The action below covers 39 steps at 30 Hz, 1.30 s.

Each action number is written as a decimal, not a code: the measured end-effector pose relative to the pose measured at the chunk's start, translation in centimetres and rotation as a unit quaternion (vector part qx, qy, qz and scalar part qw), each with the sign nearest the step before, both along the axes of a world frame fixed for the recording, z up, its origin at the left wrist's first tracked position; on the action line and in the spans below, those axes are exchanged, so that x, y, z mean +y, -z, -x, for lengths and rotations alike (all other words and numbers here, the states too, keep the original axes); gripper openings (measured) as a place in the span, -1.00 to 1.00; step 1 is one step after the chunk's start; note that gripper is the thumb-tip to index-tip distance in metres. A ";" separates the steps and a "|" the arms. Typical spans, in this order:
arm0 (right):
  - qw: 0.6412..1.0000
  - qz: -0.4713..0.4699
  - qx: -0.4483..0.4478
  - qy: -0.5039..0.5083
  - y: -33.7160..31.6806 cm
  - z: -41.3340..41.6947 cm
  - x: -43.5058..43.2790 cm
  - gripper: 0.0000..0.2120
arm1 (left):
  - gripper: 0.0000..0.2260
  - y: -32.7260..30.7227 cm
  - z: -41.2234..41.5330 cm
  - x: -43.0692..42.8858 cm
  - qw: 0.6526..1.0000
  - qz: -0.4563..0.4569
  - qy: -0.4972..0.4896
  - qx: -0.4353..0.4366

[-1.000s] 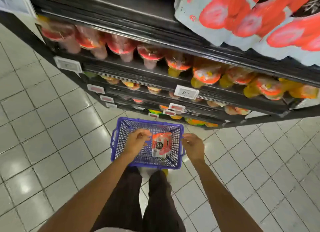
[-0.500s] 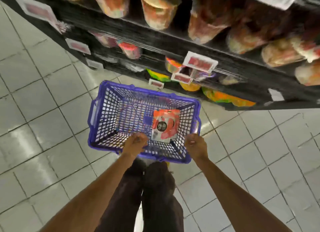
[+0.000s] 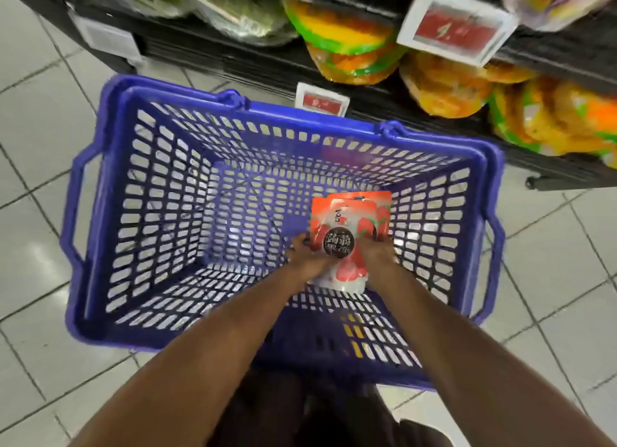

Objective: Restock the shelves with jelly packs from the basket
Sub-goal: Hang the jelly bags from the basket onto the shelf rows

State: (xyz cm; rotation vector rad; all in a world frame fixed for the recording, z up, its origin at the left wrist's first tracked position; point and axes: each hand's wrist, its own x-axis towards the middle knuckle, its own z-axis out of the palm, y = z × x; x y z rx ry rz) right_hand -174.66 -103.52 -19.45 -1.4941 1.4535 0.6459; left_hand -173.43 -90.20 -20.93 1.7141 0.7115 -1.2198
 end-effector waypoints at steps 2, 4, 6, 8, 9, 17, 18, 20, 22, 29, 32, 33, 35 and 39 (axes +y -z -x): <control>0.998 0.046 0.004 0.038 1.3 -0.3 1.0 -0.43 | -0.17 1.1 0.2 0.3 0.995 -0.070 0.063 -0.009; 0.998 0.044 0.031 0.041 1.8 -0.3 1.5 -0.39 | -0.10 1.9 1.0 0.6 0.993 -0.087 0.074 -0.028; 0.999 -0.012 0.043 0.018 2.0 0.1 1.4 -0.50 | -0.18 2.5 1.6 1.3 0.999 -0.036 -0.009 -0.019; 0.997 -0.058 0.046 -0.005 1.6 0.7 1.3 -0.45 | -0.50 1.7 1.5 1.8 0.998 0.004 -0.057 -0.013; 0.996 -0.078 0.051 0.003 1.4 1.1 1.3 -0.40 | -0.60 1.3 1.3 2.1 0.998 0.003 -0.056 -0.014; 0.965 -0.169 -0.095 0.179 -3.2 2.3 4.7 -0.81 | -0.77 -4.8 -1.1 6.5 0.996 0.017 -0.087 0.026; 0.962 -0.164 -0.108 0.190 -4.7 2.0 5.1 -0.79 | -0.79 -6.5 -1.2 6.9 0.995 0.027 -0.094 0.016; 0.960 -0.142 -0.130 0.203 -8.8 1.5 5.4 -0.80 | -0.80 -10.9 -1.6 7.8 0.991 0.036 -0.127 -0.004; 0.961 -0.109 -0.143 0.212 -14.1 1.1 5.0 -0.79 | -0.66 -16.6 -2.3 8.2 0.988 0.051 -0.145 -0.022; 0.922 -0.141 -0.263 0.247 -40.7 -1.8 4.0 -0.73 | -0.54 -43.3 -6.0 9.3 0.973 0.124 -0.131 -0.142; 0.920 -0.108 -0.348 0.142 -52.7 -2.9 4.6 -0.64 | -0.52 -53.9 -8.0 10.0 0.956 0.177 -0.107 -0.208; 0.917 -0.103 -0.370 0.109 -56.3 -3.4 5.0 -0.60 | -0.45 -57.2 -8.7 10.5 0.952 0.181 -0.102 -0.225; 0.902 -0.101 -0.415 0.059 -62.8 -3.8 5.7 -0.58 | -0.30 -63.0 -9.6 11.6 0.942 0.204 -0.098 -0.247; 0.872 -0.074 -0.484 0.022 -72.7 -4.3 7.0 -0.72 | -0.40 -71.8 -11.0 12.9 0.921 0.240 -0.096 -0.290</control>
